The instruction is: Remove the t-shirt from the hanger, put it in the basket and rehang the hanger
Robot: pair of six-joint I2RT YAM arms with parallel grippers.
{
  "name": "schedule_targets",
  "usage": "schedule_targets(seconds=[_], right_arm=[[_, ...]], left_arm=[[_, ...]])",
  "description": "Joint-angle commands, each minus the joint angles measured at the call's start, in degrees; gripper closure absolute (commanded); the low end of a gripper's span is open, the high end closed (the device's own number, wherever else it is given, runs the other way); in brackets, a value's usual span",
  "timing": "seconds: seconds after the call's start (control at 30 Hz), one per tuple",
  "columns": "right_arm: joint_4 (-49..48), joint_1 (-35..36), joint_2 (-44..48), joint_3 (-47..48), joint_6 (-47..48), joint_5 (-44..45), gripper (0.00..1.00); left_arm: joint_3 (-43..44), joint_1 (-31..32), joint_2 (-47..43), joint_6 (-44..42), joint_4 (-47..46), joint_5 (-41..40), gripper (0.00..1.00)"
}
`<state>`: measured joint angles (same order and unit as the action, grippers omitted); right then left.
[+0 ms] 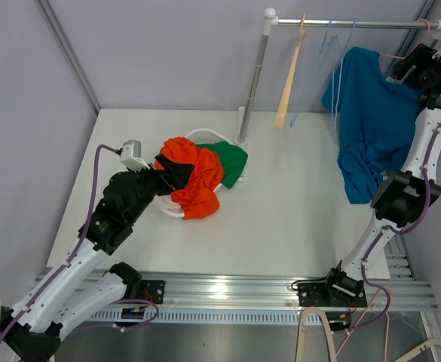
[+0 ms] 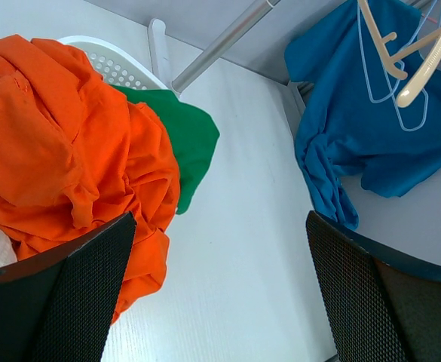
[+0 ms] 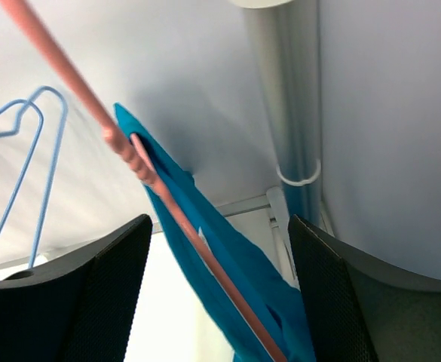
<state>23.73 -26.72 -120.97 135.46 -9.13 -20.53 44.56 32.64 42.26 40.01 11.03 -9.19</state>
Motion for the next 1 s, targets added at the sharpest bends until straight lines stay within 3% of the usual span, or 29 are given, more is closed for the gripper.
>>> schedule_targets(seconds=[0.0,0.07,0.1,0.23,0.63,0.77,0.97], right_arm=[[-2.6,0.7,3.6,2.5,0.2,-1.9,0.23],[-2.7,0.7,3.9,2.8,0.2,-2.2,0.29],[-2.8,0.7,4.0,3.0,0.1,-2.6,0.38],[-2.5,1.0,4.2,3.5,-0.3,-3.2,0.55],[-2.1,3.5,1.7,9.1,-1.3,-1.0,0.59],[-2.7,4.7,1.0,9.1,-0.5,0.8,0.48],[-1.7,6.9,0.3,10.2,2.2,4.8,0.46]], left_arm=[[2.1,0.8,-0.8,-2.0,-0.3,-1.2,0.0],[2.2,0.8,-0.8,-2.1,-0.3,-1.2,0.01],[2.1,0.8,-0.9,-2.3,-0.3,-1.2,0.0],[1.6,1.0,-0.9,-2.5,-0.7,-1.1,0.01],[1.1,1.5,-1.6,-3.7,-0.7,-2.1,0.0],[0.3,1.5,-2.3,-4.8,-0.9,-2.8,0.01],[0.3,1.5,-1.7,-6.2,-1.8,-3.1,0.0]])
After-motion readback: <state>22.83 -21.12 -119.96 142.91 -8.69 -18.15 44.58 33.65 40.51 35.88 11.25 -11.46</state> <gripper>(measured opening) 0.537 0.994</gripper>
